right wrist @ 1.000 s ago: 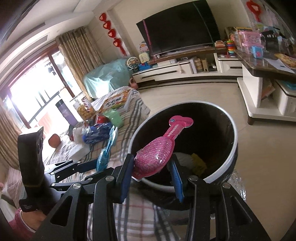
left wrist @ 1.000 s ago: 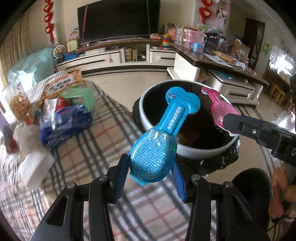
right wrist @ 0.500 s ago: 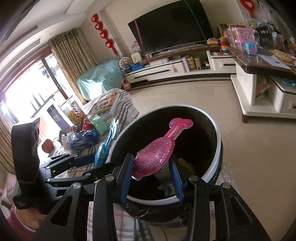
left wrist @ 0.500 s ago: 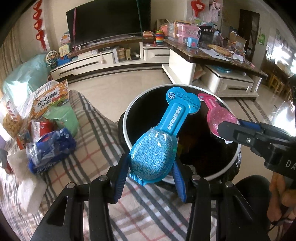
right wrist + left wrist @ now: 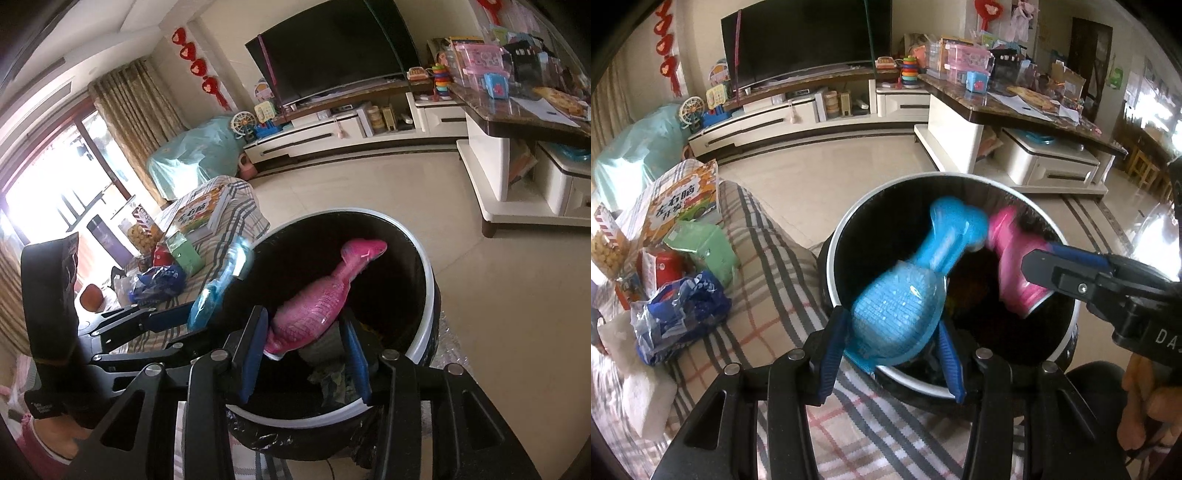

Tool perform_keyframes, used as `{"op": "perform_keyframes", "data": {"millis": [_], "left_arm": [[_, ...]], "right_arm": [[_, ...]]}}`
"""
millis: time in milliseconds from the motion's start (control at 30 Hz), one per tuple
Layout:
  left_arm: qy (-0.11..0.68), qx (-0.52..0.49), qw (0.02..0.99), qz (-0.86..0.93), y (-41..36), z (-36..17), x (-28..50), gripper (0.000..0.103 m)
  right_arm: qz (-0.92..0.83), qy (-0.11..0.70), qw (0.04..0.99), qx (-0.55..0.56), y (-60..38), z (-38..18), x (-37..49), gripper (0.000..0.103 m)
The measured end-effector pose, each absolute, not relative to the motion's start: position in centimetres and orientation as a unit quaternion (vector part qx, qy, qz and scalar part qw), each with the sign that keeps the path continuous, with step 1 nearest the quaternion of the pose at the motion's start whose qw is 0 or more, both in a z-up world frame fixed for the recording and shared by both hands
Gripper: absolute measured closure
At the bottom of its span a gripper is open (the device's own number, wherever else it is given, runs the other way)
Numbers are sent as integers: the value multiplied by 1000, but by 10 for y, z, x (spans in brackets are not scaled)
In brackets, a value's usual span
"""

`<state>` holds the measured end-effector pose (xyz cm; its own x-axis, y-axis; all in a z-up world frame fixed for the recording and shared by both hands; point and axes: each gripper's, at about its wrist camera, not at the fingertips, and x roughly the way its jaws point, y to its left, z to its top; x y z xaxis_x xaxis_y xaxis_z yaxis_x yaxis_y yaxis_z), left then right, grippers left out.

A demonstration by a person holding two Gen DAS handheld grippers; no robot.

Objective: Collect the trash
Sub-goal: 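Open left tool to drop blue brush while right tool drops pink brush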

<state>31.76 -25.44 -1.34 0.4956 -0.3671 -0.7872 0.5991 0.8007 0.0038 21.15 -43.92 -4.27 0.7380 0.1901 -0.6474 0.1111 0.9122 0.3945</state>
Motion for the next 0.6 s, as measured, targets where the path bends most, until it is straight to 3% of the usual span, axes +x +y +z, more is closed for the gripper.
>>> {"op": "perform_keyframes", "data": {"millis": [133,600], "left_arm": [[408,134,858,-281,-251,-12,315,47],[404,48,883,-236,-172,-21,279,41]], "right_arm": [[18,358,908,216,-442,-42,209,55],[35,349,915,201,-408,-33,202,27]]}}
